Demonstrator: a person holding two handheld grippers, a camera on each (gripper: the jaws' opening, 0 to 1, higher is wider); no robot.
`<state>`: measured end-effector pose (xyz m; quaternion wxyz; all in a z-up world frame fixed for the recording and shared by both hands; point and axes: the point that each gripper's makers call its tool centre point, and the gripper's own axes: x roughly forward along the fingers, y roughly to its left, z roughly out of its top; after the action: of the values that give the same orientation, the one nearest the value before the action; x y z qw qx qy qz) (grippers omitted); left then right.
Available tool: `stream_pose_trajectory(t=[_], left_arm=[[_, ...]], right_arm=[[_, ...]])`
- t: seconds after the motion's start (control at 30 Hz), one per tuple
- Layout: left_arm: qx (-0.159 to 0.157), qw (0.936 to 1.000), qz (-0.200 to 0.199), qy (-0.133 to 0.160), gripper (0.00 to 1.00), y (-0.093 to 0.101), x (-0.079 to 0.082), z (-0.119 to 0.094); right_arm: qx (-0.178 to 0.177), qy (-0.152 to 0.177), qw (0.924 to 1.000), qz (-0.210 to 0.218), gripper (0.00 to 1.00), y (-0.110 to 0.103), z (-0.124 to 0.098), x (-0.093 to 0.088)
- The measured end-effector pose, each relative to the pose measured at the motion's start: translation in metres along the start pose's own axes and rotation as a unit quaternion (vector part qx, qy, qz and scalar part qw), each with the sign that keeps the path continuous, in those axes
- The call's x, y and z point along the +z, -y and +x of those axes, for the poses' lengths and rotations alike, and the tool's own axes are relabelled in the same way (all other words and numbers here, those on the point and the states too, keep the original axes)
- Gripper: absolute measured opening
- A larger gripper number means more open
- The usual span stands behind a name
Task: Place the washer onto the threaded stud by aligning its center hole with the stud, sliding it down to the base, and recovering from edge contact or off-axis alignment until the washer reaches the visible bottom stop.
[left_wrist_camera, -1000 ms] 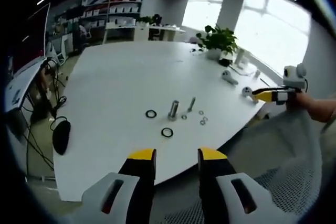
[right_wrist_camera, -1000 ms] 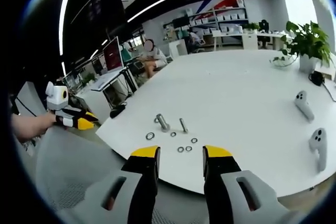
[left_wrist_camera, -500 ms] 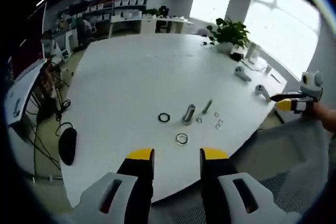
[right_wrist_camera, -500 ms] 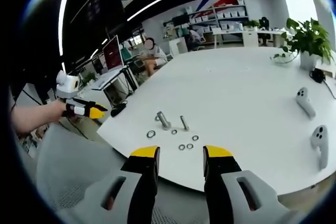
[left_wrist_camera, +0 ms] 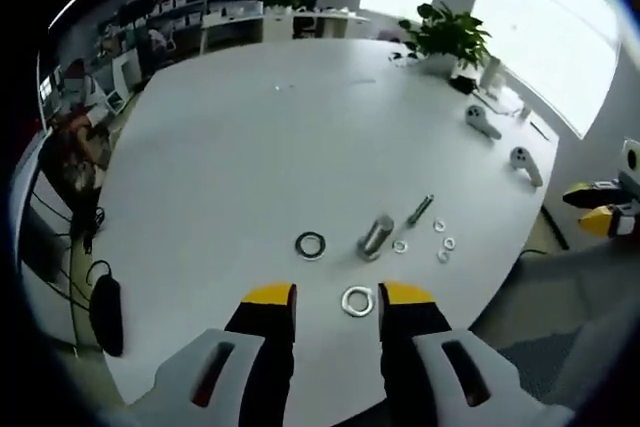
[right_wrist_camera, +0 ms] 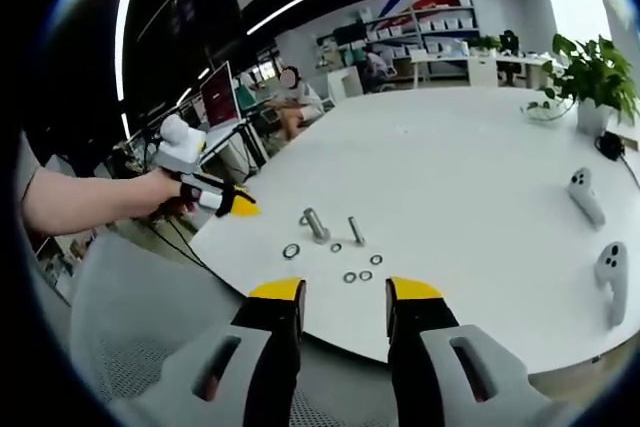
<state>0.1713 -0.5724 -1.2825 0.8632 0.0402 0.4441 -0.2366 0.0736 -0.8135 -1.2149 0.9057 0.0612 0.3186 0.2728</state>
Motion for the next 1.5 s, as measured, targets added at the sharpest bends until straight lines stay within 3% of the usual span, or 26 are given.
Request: stream_pose_trajectory(t=[0.23, 0.6, 0.73, 0.93, 1.1, 1.33, 1.5], left_arm=[[-0.005, 0.9977, 0.019, -0.064, 0.31, -0.006, -0.004, 0.033], [0.003, 0.9927, 0.032, -0.116, 0.31, -0.023, 0.005, 0.067], [0.007, 0.9877, 0.050, -0.148, 0.32, -0.030, 0.000, 0.076], [-0.001, 0.9828, 0.073, -0.170, 0.32, -0.027, -0.002, 0.088], [0.010, 0.9780, 0.119, -0.171, 0.28, -0.030, 0.001, 0.096], [0.000, 0.9721, 0.134, -0.193, 0.28, -0.027, -0.006, 0.103], [0.002, 0.9700, 0.153, -0.189, 0.27, -0.030, -0.002, 0.105]], right_arm=[[0.000, 0.005, 1.0000, 0.004, 0.33, 0.001, 0.000, 0.002], [-0.005, 0.005, 0.9999, 0.008, 0.33, 0.003, 0.000, 0.002], [-0.005, 0.005, 0.9999, 0.009, 0.33, 0.003, 0.000, 0.002], [-0.008, 0.006, 0.9999, 0.012, 0.33, 0.004, 0.000, 0.002], [-0.007, 0.004, 0.9999, 0.011, 0.33, 0.004, 0.000, 0.001], [-0.008, 0.003, 0.9999, 0.012, 0.32, 0.005, 0.000, 0.001], [-0.008, 0.002, 0.9999, 0.012, 0.32, 0.005, 0.000, 0.001]])
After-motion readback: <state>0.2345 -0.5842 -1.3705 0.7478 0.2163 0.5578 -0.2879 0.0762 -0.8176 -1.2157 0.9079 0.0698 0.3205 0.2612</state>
